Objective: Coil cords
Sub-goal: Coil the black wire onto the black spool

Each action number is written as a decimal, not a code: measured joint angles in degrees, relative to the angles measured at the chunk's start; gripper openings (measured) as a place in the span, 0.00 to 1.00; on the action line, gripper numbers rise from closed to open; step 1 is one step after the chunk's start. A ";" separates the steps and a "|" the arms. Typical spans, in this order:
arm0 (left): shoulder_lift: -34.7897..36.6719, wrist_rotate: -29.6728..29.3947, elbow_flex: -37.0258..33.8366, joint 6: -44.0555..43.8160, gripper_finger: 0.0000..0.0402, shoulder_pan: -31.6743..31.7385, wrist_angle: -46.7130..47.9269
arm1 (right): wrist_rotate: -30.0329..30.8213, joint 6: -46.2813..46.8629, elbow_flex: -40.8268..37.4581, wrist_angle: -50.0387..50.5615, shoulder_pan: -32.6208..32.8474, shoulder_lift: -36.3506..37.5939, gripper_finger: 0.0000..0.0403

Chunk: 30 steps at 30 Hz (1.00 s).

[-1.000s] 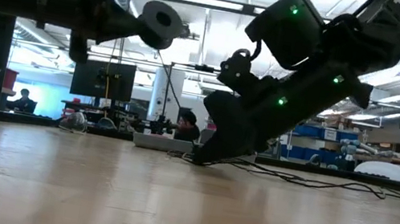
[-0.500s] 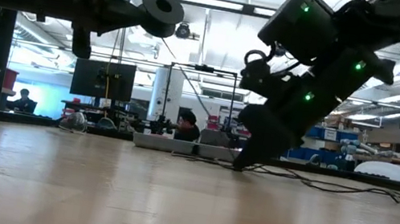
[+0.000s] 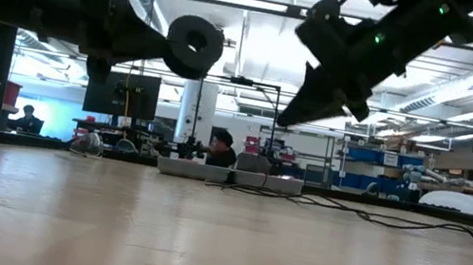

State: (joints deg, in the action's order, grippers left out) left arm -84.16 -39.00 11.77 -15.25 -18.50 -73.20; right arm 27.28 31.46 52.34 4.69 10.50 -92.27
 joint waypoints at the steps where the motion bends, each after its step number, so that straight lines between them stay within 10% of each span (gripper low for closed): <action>1: 0.00 0.60 0.46 0.00 0.00 0.02 1.32 | -0.61 -0.16 -0.01 -0.02 -0.66 0.81 0.00; 30: -0.04 6.68 4.02 -0.46 0.00 0.00 11.45 | -6.30 -3.08 0.04 16.59 -10.30 6.85 0.00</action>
State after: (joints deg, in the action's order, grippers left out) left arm -84.20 -32.32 15.79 -15.70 -18.50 -61.75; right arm 20.98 28.39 52.38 21.28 0.19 -85.42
